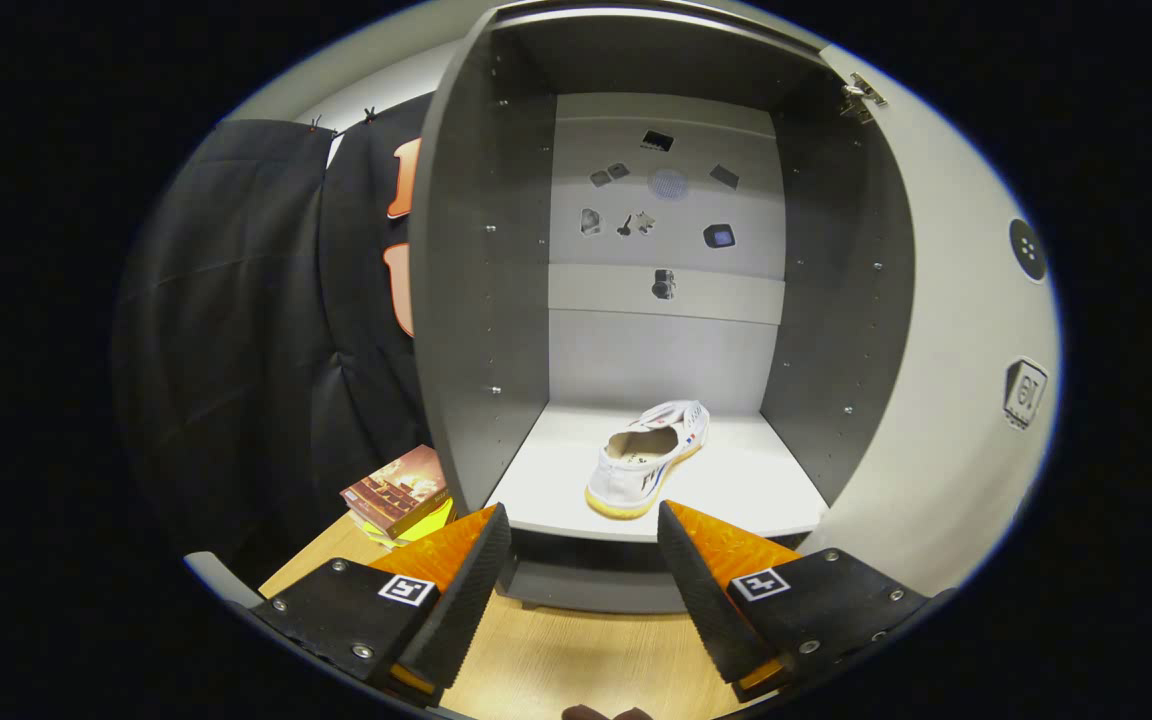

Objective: Open the shoe cabinet door, grab the shoes and put them into the shoe cabinet, then close the shoe cabinet door.

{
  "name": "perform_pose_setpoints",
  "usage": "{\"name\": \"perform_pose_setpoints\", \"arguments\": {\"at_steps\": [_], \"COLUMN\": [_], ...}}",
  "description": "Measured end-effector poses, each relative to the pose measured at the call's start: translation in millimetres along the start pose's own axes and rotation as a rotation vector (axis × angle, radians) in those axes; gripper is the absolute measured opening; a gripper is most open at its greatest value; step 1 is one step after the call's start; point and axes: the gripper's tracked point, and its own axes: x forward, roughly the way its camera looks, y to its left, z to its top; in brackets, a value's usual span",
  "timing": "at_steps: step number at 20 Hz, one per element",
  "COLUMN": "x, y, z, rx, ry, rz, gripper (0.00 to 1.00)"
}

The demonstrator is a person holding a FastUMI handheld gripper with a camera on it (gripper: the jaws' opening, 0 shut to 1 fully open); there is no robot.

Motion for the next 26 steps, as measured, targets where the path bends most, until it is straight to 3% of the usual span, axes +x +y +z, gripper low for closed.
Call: {"name": "perform_pose_setpoints", "arguments": {"at_steps": [10, 17, 26], "x": [-122.8, -188.3, -271.7], "y": [17.7, 4.3, -79.2], "z": [-35.0, -36.0, -55.6], "rx": [-0.001, 0.061, 0.007], "ry": [0.009, -0.021, -0.051], "rz": [-0.021, 0.034, 0.081], "gripper": [0.94, 0.93, 0.93]}}
